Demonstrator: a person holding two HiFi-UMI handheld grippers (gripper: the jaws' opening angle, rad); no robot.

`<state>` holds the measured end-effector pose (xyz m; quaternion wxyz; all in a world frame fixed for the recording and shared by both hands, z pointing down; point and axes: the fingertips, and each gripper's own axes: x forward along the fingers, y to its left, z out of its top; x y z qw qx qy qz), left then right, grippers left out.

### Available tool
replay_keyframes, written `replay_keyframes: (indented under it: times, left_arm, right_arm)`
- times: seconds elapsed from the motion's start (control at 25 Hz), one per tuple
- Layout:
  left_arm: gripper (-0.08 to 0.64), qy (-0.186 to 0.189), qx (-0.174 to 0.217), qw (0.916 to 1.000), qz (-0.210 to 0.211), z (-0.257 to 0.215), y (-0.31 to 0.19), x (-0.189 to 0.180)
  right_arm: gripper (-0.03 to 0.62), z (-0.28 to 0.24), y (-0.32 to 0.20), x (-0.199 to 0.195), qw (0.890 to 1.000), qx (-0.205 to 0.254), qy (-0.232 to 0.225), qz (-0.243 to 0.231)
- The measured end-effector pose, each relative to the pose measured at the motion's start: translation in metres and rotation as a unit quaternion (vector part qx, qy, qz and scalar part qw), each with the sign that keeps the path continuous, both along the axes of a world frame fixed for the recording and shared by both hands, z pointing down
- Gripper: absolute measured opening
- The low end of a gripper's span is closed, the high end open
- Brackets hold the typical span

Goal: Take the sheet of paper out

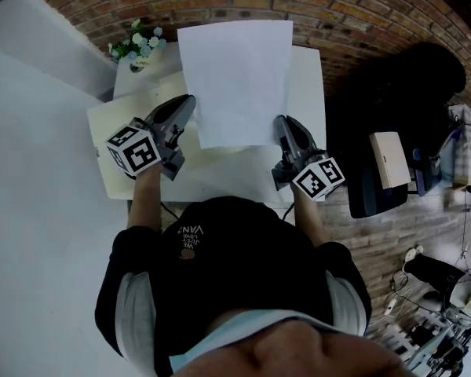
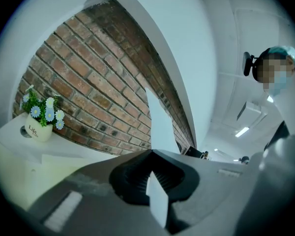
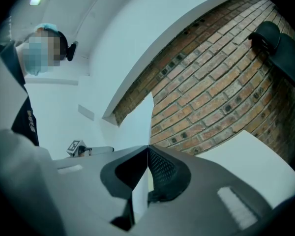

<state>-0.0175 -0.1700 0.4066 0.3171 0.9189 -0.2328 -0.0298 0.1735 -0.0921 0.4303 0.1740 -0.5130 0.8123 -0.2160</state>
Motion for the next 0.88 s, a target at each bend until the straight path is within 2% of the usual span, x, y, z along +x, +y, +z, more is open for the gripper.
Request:
replay_keyframes:
  times: [0.88]
  left_arm:
    - [0.002,-0.004,-0.017,0.9998,-0.012,0.01,0.005,-0.015]
  right_arm:
    - [-0.001,0.008,-0.003,-0.013,1.0,-0.015,0.007,-0.009]
